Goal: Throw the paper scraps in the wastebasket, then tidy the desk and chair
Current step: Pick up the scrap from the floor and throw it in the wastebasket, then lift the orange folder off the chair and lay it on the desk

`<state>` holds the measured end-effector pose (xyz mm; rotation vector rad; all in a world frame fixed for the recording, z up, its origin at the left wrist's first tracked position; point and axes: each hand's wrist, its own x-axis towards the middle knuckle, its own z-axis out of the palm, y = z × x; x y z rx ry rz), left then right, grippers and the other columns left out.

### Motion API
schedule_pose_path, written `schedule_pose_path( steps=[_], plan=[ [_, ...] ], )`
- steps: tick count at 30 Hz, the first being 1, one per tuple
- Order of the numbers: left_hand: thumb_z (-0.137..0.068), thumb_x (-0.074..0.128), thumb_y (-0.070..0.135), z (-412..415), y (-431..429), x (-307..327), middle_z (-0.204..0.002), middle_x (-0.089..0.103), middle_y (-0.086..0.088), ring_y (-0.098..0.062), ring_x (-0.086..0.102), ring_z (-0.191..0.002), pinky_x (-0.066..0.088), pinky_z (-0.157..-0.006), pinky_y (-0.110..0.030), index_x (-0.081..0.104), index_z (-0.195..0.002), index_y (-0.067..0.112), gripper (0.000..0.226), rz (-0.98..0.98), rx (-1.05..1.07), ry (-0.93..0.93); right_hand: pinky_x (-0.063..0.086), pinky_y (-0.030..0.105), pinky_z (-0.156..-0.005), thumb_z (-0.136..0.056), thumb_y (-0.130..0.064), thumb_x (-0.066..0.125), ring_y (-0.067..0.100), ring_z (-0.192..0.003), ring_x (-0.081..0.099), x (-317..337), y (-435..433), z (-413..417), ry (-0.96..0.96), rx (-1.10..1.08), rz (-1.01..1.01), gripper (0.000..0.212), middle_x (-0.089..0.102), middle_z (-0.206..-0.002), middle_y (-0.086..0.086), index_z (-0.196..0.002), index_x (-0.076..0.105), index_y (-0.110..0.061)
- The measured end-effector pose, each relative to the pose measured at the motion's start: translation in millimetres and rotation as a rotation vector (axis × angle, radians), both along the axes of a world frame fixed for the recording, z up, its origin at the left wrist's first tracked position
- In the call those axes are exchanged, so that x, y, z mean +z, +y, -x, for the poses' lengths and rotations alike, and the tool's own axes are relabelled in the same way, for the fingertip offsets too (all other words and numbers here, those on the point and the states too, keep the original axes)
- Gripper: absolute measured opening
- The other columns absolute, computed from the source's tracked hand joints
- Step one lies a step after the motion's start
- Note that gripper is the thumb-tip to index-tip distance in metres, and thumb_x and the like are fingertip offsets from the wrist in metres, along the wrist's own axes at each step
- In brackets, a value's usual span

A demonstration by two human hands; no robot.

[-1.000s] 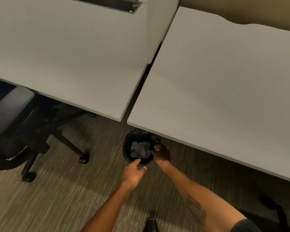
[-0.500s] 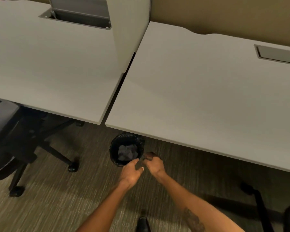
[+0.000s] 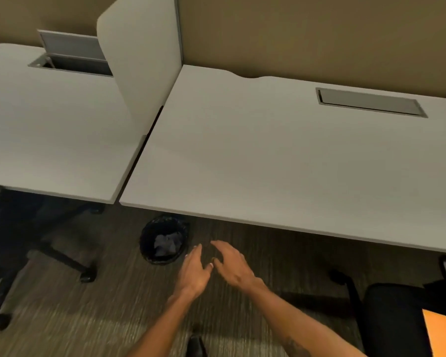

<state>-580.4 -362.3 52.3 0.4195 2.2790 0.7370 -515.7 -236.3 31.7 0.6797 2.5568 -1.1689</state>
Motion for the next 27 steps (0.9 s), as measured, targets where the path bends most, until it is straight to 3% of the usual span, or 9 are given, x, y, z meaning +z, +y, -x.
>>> schedule_pose_path(
  steps=[8,16,21,27],
  plan=[
    [-0.101,0.051,0.033,-66.0,34.3,39.4,-0.167,-0.001,-0.002,-0.026,-0.004,-0.153,0.010,-0.126,-0.044,0.003,-0.158,0.017,0.076,0.136,-0.202,0.275,0.023,0.044,-0.122,-0.098,-0.031,0.050,0.017,-0.150,0.017,37.3,35.5,-77.6,0.074,0.126,-0.228,0.065,0.013,-0.164,-0.005,-0.154,0.017,-0.035],
    [-0.103,0.041,0.040,-126.2,82.2,81.9,-0.162,-0.022,-0.003,-0.026,-0.024,-0.147,-0.003,-0.125,-0.047,-0.018,-0.150,0.021,0.078,0.170,-0.337,0.460,0.006,0.033,-0.119,-0.100,-0.033,0.044,0.014,-0.152,0.004,67.5,72.7,-144.5,0.174,0.083,-0.381,0.067,-0.001,-0.165,-0.006,-0.156,0.006,-0.037],
    [-0.102,0.039,0.043,-161.1,111.0,97.7,-0.159,-0.030,-0.003,-0.027,-0.028,-0.145,-0.013,-0.120,-0.047,-0.023,-0.149,0.023,0.080,0.151,-0.407,0.525,0.002,0.037,-0.123,-0.101,-0.037,0.040,0.012,-0.151,-0.007,81.6,96.1,-191.4,0.164,0.014,-0.465,0.068,-0.010,-0.164,-0.008,-0.154,-0.004,-0.039],
    [-0.101,0.041,0.043,-204.4,143.8,106.1,-0.159,-0.032,-0.001,-0.027,-0.029,-0.146,-0.010,-0.123,-0.050,-0.022,-0.151,0.026,0.082,0.116,-0.503,0.500,0.001,0.041,-0.123,-0.099,-0.034,0.043,0.012,-0.152,-0.007,89.9,123.5,-249.4,0.151,-0.089,-0.498,0.073,-0.011,-0.164,-0.009,-0.154,-0.004,-0.041]
  ],
)
